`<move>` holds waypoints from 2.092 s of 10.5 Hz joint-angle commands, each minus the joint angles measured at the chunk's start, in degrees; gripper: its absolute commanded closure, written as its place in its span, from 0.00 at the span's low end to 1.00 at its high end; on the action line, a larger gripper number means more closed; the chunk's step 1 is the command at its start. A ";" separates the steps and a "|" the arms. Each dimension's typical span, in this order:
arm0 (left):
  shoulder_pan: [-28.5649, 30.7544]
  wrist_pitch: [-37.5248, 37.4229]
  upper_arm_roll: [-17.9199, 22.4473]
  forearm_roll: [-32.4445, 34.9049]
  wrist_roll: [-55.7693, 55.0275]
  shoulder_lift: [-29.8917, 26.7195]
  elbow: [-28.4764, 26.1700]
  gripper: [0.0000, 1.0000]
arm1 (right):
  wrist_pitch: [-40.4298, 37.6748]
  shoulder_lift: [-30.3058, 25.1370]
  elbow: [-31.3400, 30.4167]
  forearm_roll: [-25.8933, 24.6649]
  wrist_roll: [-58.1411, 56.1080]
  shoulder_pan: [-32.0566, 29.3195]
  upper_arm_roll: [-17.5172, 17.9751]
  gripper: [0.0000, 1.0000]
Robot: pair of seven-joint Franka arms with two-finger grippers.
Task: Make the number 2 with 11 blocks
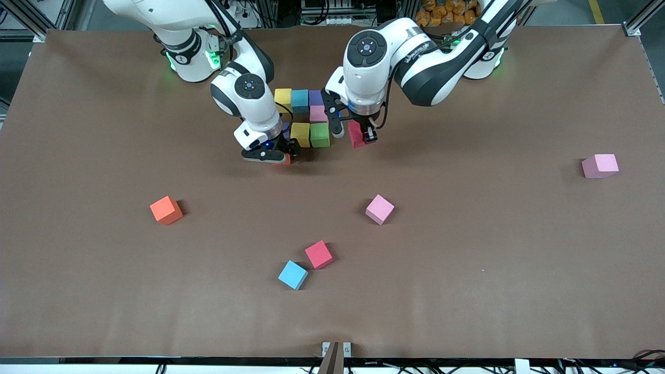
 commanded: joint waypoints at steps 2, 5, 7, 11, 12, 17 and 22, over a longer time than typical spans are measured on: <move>0.58 -0.87 0.03 -1.15 1.24 0.65 1.98 1.00 | -1.15 -0.83 4.28 -0.87 1.88 -1.29 0.01 0.00; 0.75 -0.87 0.12 -0.80 1.07 2.41 4.18 1.00 | -15.70 3.81 21.38 1.13 1.70 -4.19 -0.69 0.00; 0.41 -0.69 0.81 -0.54 1.15 3.72 5.50 1.00 | -21.61 8.46 32.20 3.34 1.44 -4.89 -2.71 0.00; -1.44 -0.08 1.00 3.13 0.10 10.22 11.11 1.00 | -27.08 21.20 52.59 3.79 1.44 -6.39 -5.09 0.00; -1.62 0.44 1.00 5.24 0.10 12.50 12.43 1.00 | -27.00 23.85 56.30 3.61 1.35 -7.43 -5.18 0.00; -13.82 4.91 10.47 9.92 0.10 20.77 22.10 1.00 | -26.65 26.68 60.29 3.61 -7.69 -14.38 -5.18 0.00; -20.85 11.96 14.61 9.49 -3.38 24.03 27.20 1.00 | -27.00 26.68 60.29 3.44 -8.84 -15.44 -5.27 0.00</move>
